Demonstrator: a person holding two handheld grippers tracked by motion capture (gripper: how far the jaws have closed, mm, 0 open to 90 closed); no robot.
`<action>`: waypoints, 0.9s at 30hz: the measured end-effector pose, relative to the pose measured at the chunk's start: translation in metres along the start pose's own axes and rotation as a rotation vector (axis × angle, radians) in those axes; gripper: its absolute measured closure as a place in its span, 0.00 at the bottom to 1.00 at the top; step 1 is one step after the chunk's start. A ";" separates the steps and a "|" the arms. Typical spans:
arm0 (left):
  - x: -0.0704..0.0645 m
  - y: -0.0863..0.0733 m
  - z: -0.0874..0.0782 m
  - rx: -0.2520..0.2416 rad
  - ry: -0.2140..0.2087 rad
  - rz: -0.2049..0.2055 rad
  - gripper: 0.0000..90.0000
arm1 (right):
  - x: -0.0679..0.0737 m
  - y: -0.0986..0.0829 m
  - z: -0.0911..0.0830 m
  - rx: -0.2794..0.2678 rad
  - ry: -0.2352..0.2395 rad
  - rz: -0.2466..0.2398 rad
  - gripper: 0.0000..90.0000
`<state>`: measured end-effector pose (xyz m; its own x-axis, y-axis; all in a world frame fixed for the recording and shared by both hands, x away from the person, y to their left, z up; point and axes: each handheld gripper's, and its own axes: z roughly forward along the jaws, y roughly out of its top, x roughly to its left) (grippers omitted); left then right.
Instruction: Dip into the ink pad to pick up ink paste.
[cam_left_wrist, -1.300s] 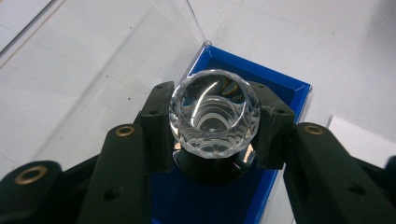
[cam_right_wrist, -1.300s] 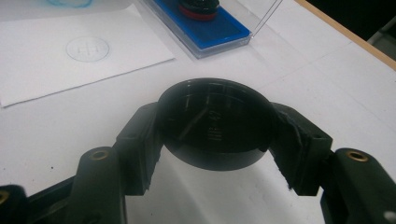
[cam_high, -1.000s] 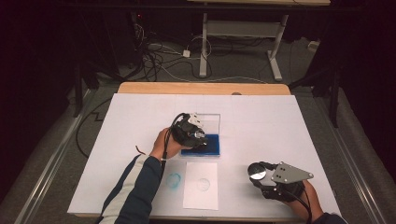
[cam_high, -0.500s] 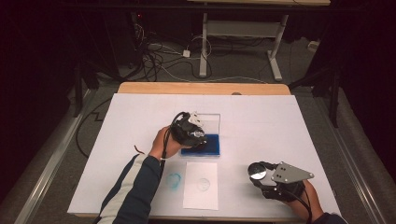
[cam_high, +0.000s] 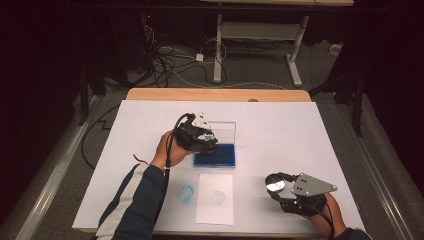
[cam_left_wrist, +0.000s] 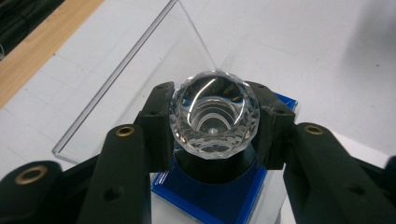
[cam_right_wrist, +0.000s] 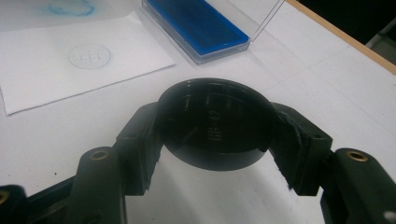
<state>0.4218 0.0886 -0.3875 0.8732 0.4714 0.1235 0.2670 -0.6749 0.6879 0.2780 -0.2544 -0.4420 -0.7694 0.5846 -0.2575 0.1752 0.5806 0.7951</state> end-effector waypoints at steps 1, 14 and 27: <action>0.000 0.000 -0.002 -0.003 0.002 0.004 0.61 | 0.000 0.000 0.000 0.000 0.001 -0.001 0.43; -0.007 -0.003 -0.021 -0.044 -0.024 0.025 0.60 | -0.002 0.001 0.004 0.004 0.005 0.000 0.43; -0.016 -0.005 -0.026 -0.053 -0.028 0.053 0.61 | -0.002 0.003 0.006 0.005 0.009 -0.007 0.43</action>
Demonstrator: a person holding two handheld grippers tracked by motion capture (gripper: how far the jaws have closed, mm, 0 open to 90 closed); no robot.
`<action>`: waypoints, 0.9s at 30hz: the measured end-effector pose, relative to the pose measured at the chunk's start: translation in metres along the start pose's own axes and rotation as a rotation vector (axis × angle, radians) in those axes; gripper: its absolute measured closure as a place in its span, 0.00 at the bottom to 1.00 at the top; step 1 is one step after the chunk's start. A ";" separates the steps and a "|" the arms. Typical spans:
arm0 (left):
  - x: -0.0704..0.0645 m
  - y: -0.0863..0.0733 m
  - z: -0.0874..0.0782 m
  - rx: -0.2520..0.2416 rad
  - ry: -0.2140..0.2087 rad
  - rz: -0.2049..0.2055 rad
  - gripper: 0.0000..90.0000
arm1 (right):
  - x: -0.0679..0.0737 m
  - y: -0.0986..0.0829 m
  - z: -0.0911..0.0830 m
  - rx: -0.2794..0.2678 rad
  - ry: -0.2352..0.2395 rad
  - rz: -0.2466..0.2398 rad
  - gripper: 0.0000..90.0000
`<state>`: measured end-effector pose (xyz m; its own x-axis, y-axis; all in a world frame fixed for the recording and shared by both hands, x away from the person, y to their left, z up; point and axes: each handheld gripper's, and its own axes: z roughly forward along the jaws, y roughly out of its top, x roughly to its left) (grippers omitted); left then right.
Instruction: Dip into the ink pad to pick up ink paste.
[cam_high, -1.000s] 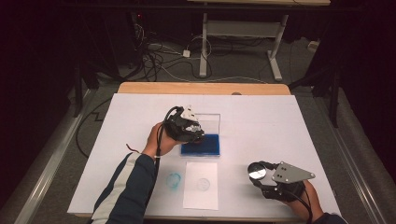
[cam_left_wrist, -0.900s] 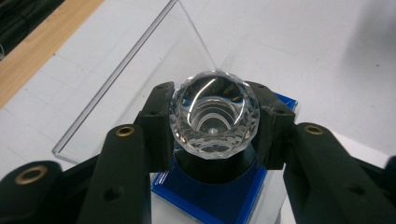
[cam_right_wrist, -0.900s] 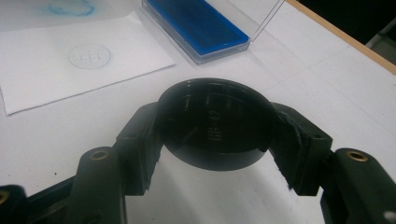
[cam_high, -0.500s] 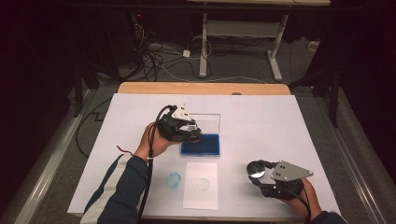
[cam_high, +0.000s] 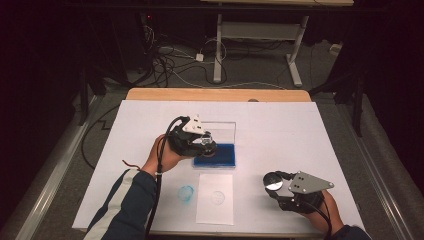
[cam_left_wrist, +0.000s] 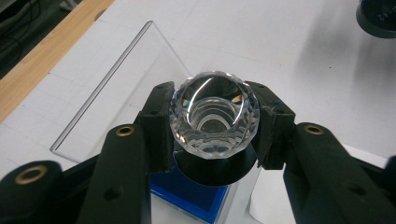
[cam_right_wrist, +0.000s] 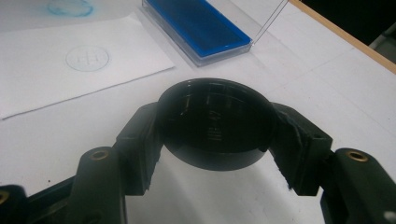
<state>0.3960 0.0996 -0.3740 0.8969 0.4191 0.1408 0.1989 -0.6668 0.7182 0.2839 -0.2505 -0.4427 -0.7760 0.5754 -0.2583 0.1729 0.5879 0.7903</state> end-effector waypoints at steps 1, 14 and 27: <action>0.000 -0.001 -0.001 -0.005 -0.004 -0.001 0.61 | 0.000 0.000 0.000 0.000 0.000 0.001 0.43; -0.013 -0.002 -0.010 -0.007 -0.021 0.031 0.60 | 0.001 0.001 -0.001 -0.001 -0.004 -0.002 0.43; -0.024 -0.003 -0.009 -0.015 -0.050 0.053 0.60 | 0.001 0.002 0.000 0.000 -0.001 -0.004 0.43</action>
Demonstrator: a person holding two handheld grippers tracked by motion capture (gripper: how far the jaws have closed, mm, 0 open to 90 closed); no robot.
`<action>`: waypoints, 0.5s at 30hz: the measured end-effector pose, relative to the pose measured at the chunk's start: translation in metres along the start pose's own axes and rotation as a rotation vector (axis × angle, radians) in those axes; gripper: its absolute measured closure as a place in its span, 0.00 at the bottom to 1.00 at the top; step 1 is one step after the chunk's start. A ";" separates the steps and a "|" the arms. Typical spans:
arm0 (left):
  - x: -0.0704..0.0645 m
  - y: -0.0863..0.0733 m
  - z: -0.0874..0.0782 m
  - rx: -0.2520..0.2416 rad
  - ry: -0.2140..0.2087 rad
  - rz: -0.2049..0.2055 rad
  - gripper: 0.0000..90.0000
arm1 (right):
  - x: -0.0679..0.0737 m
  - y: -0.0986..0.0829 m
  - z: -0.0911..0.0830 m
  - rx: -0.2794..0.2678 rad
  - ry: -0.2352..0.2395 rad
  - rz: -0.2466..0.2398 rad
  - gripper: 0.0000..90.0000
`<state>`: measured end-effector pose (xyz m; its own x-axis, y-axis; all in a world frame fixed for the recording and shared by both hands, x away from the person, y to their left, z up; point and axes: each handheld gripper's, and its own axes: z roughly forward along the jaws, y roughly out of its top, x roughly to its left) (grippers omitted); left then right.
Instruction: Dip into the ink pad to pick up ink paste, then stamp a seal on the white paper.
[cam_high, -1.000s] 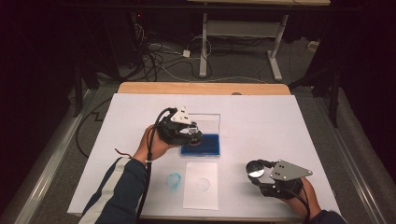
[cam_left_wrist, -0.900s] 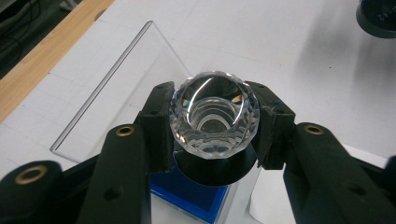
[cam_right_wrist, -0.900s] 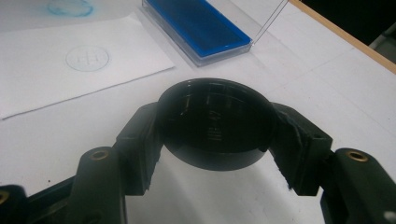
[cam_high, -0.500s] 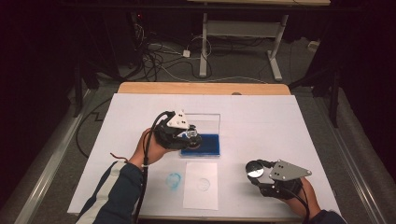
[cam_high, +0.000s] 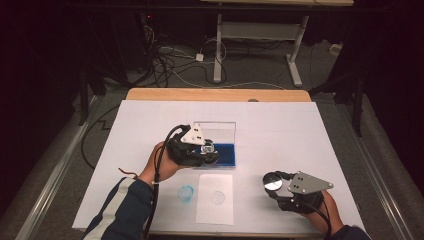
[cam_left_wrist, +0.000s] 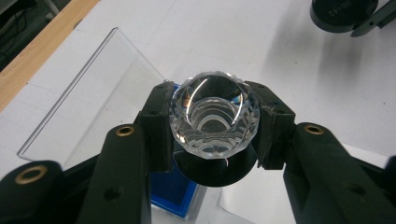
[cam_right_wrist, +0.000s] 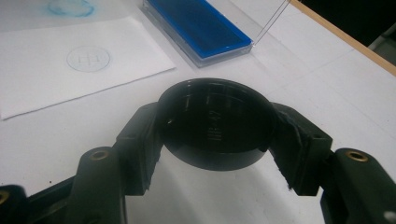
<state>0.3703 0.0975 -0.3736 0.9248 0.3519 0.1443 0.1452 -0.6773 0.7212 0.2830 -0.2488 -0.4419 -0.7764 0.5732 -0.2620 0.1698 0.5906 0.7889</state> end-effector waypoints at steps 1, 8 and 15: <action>-0.001 0.000 0.000 0.005 0.001 0.005 0.60 | 0.000 0.000 0.000 0.001 0.002 0.000 0.43; -0.011 -0.003 -0.004 -0.007 -0.004 0.008 0.60 | 0.001 0.001 0.000 -0.005 0.007 -0.003 0.43; -0.022 -0.010 -0.010 -0.016 -0.002 0.026 0.60 | 0.001 0.001 0.000 -0.003 0.009 -0.003 0.43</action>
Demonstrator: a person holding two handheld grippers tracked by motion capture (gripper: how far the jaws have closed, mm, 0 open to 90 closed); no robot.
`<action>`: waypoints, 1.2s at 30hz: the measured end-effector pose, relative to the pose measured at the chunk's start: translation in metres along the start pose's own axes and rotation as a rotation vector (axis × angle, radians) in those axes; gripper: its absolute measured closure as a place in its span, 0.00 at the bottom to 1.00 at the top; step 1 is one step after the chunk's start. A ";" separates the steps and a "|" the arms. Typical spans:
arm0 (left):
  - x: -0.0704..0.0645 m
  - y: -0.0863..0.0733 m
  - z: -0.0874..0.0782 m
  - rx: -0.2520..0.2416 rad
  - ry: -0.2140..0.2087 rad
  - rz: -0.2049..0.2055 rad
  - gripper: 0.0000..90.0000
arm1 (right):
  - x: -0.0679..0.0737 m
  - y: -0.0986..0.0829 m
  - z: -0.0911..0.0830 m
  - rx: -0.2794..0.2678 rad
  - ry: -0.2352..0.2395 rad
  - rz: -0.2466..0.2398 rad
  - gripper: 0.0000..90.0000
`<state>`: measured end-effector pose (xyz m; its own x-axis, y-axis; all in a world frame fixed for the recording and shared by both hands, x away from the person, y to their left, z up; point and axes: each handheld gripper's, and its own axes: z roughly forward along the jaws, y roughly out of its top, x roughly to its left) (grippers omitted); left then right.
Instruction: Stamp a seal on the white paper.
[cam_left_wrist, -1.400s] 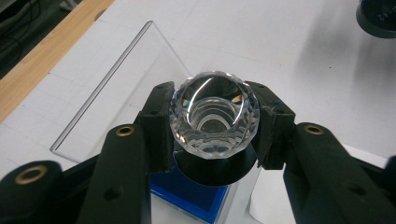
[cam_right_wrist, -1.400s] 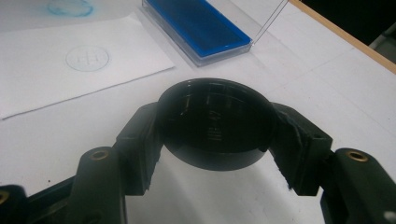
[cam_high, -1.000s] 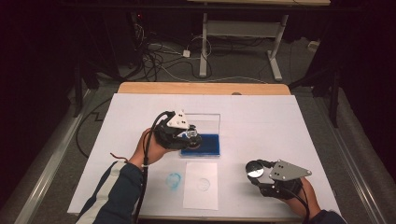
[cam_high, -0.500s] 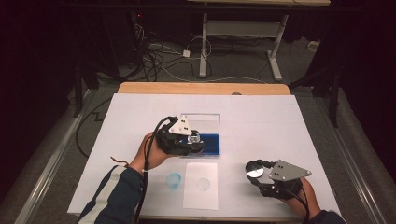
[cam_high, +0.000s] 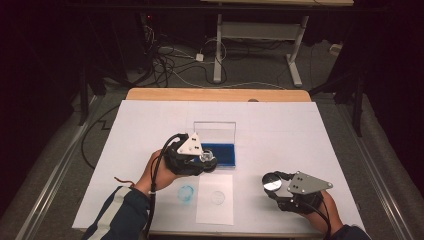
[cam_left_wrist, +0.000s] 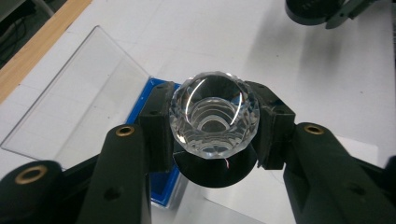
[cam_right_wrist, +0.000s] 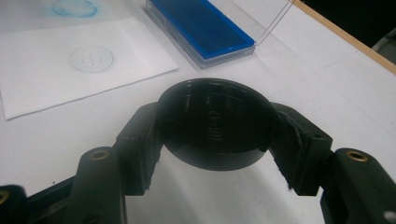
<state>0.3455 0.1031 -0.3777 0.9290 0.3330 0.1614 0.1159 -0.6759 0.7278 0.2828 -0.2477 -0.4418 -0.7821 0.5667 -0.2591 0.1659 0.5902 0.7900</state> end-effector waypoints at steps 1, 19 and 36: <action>-0.001 -0.001 -0.001 0.001 -0.005 0.002 0.60 | 0.000 0.000 0.000 0.001 0.000 -0.001 0.43; -0.020 -0.011 0.003 0.001 -0.051 0.024 0.60 | 0.001 0.000 0.001 0.007 0.005 -0.008 0.43; -0.032 -0.015 0.008 -0.002 -0.076 0.050 0.60 | 0.003 -0.001 0.000 0.009 0.003 -0.013 0.43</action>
<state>0.3165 0.0978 -0.3993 0.9576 0.2478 0.1468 0.0679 -0.6895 0.7211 0.2808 -0.2466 -0.4429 -0.7863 0.5568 -0.2677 0.1606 0.6027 0.7817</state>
